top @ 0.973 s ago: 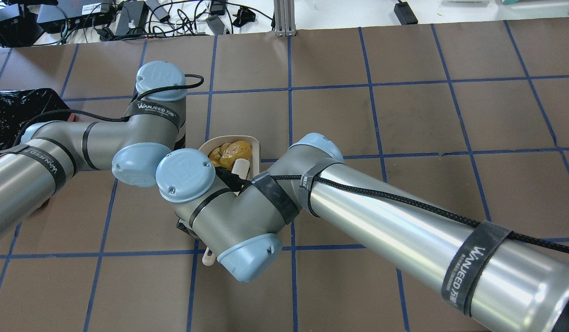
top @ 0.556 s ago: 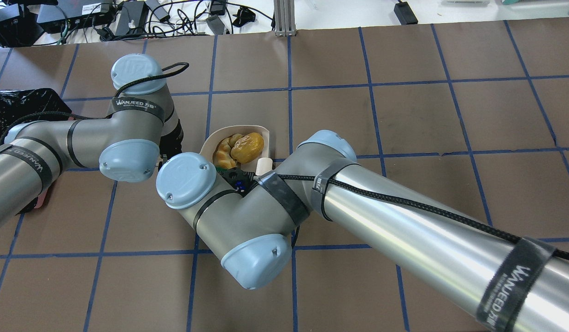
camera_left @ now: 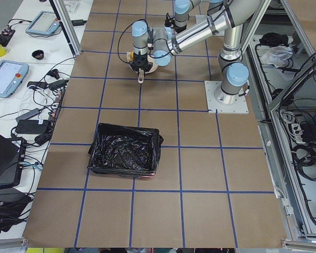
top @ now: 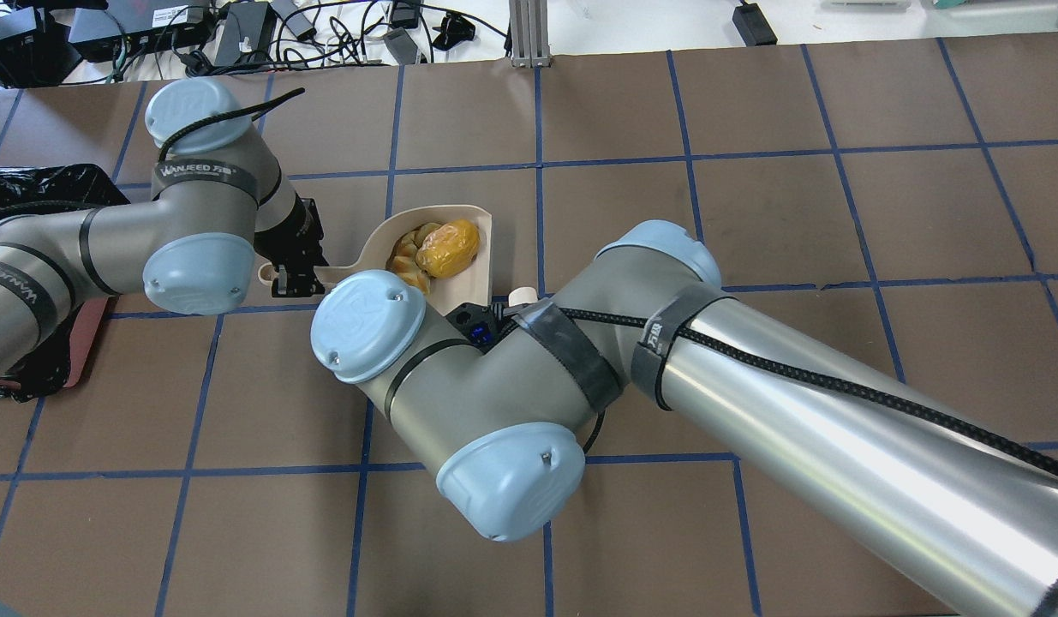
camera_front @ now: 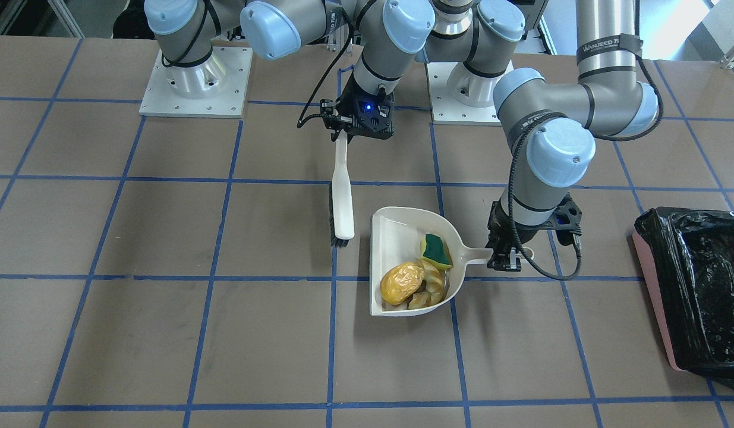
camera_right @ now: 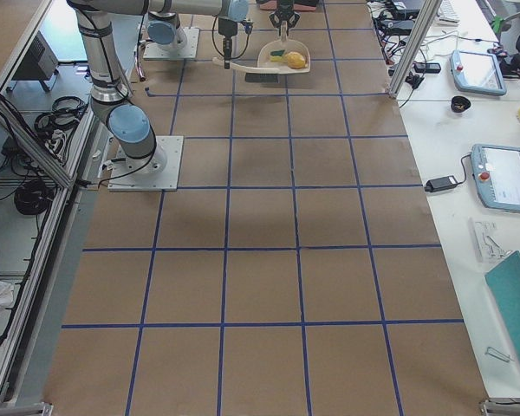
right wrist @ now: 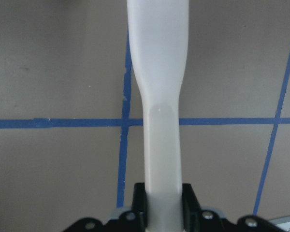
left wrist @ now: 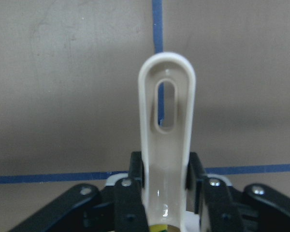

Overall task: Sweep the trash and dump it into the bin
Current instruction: 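Sweep the yellow potato into the dustpan held by the left gripper, then carry the loaded dustpan with the left gripper to the black bin while the right withdraws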

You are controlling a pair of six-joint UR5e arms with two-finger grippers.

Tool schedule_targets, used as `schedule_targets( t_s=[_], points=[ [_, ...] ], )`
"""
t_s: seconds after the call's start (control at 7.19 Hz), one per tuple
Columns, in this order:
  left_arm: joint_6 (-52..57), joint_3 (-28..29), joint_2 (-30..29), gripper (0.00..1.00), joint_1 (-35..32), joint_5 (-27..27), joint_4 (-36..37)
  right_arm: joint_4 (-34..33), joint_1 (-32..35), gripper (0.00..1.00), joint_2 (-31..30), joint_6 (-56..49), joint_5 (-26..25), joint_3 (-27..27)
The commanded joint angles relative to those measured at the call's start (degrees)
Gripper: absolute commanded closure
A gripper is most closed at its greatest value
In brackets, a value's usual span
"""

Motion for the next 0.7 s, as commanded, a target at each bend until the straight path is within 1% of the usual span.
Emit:
schedule_targets(
  t_s=[0.0, 0.14, 0.28, 0.42, 0.56],
  points=[
    [4.0, 5.7, -0.3, 1.00, 3.8, -1.4, -5.0, 0.1, -8.7, 0.98, -1.6, -5.8, 1.9, 0.1],
    [5.1, 9.0, -0.6, 1.00, 6.4, -1.6, -9.3, -1.0, -14.1, 0.98, -2.2, -10.8, 3.9, 0.0],
    [9.4, 12.3, -0.8, 1.00, 9.0, -2.0, -14.9, -2.6, -18.9, 0.98, -2.5, -17.0, 5.3, 0.0],
    [11.6, 14.6, -1.3, 1.00, 12.2, -2.1, -18.8, -5.4, -23.3, 0.97, -2.9, -21.6, 5.2, 0.0],
    [15.4, 16.2, -1.8, 1.00, 14.5, -1.8, -20.0, -5.6, -27.6, 0.97, -3.0, -23.8, 5.3, -0.1]
  ],
)
